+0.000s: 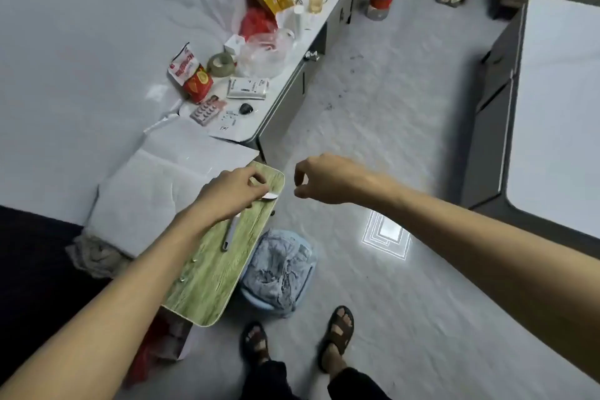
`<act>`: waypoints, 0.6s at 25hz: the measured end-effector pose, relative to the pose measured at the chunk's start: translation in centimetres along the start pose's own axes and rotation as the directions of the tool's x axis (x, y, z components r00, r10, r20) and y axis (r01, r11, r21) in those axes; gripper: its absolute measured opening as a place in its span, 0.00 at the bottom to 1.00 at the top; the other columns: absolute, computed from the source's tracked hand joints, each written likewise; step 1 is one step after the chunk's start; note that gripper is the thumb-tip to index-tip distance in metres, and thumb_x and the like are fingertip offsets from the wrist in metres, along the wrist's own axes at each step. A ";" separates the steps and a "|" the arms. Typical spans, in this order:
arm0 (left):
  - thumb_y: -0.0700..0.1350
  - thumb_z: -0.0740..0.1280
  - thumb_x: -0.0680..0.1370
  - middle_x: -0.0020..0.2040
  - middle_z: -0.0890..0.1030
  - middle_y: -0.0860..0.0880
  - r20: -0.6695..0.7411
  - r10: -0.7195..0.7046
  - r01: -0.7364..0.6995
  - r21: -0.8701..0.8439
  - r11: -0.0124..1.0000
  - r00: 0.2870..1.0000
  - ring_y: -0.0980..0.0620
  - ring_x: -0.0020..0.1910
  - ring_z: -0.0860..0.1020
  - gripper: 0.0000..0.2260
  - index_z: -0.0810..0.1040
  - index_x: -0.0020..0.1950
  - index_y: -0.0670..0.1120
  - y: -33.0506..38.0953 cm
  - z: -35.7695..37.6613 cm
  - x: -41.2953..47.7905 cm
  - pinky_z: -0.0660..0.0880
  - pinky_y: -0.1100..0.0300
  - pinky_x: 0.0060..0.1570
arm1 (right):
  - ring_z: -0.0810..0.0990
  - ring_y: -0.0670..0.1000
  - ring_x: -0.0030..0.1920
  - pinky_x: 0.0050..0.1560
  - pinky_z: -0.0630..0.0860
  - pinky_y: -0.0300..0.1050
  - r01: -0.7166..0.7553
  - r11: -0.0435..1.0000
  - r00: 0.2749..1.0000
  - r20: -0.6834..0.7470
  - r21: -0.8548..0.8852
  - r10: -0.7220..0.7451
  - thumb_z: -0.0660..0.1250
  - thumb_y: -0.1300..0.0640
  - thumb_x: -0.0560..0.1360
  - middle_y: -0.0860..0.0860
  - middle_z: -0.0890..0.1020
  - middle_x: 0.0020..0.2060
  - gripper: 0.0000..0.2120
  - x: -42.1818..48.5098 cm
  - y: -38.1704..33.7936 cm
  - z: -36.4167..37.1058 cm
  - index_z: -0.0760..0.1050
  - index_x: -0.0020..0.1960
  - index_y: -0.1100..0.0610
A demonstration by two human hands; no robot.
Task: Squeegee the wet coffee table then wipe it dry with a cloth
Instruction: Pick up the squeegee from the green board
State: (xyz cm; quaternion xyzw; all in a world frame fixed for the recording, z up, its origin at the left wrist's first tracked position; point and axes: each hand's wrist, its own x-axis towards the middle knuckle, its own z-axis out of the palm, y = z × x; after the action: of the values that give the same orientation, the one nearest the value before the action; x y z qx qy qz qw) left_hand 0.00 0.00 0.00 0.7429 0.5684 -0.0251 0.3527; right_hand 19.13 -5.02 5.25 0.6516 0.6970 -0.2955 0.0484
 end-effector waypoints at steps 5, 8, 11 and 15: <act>0.48 0.63 0.75 0.47 0.84 0.51 -0.046 -0.199 0.193 -0.114 0.975 0.979 0.50 0.39 0.81 0.08 0.77 0.53 0.53 -11.4 8.1 8.7 0.76 0.54 0.45 | 0.79 0.55 0.48 0.40 0.71 0.45 -0.103 0.988 0.993 0.068 0.111 0.096 0.64 0.50 0.78 0.54 0.82 0.51 0.13 8.8 0.5 6.9 0.77 0.59 0.54; 0.46 0.64 0.77 0.51 0.83 0.47 0.017 -0.250 0.251 -0.090 0.964 0.968 0.48 0.40 0.80 0.11 0.76 0.59 0.48 -18.8 13.0 13.5 0.74 0.57 0.41 | 0.78 0.55 0.48 0.43 0.73 0.46 -0.184 0.962 0.980 0.106 0.199 0.166 0.63 0.51 0.78 0.54 0.81 0.51 0.13 13.6 1.0 12.1 0.76 0.60 0.54; 0.46 0.64 0.79 0.56 0.80 0.45 0.082 -0.296 0.303 -0.087 0.949 0.952 0.48 0.43 0.80 0.15 0.71 0.64 0.45 -24.8 17.4 18.1 0.76 0.56 0.40 | 0.78 0.54 0.48 0.45 0.74 0.47 -0.253 0.924 0.966 0.131 0.286 0.224 0.64 0.52 0.77 0.53 0.81 0.50 0.12 17.3 1.4 17.8 0.77 0.59 0.54; 0.46 0.64 0.80 0.53 0.78 0.47 0.064 -0.331 0.333 -0.021 0.943 0.942 0.55 0.33 0.72 0.20 0.66 0.70 0.42 -29.1 21.2 21.8 0.62 0.64 0.28 | 0.78 0.53 0.48 0.49 0.75 0.48 -0.301 0.873 0.953 0.152 0.385 0.261 0.64 0.52 0.77 0.53 0.82 0.50 0.11 19.2 2.1 22.6 0.77 0.57 0.55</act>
State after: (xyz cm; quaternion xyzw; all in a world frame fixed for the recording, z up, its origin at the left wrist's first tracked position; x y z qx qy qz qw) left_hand -9.67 9.40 -39.84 0.6299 0.6749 -0.0972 0.3719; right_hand 11.13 1.13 -22.73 0.7269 0.5157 -0.4534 -0.0115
